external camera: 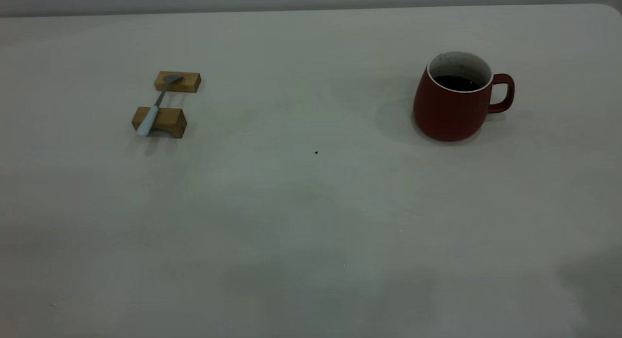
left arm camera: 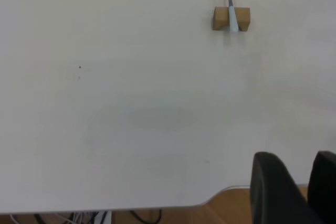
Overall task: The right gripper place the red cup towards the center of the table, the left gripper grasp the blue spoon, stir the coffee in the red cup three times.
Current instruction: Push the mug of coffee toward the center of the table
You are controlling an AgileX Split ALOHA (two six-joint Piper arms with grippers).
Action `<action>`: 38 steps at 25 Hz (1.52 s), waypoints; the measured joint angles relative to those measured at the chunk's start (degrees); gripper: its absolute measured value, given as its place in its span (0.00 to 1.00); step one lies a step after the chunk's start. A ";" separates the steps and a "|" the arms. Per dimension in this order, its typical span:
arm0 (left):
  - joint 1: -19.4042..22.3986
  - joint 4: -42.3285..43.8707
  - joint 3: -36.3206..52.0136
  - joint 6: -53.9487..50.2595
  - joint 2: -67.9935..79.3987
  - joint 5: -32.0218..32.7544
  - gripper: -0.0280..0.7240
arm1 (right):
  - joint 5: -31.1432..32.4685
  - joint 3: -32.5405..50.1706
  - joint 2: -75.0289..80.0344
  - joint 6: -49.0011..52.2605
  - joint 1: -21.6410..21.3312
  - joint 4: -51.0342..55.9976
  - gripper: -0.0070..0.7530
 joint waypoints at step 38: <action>0.00 0.00 0.00 0.00 0.00 0.00 0.36 | -23.93 -36.03 76.17 -52.34 1.62 -2.39 0.86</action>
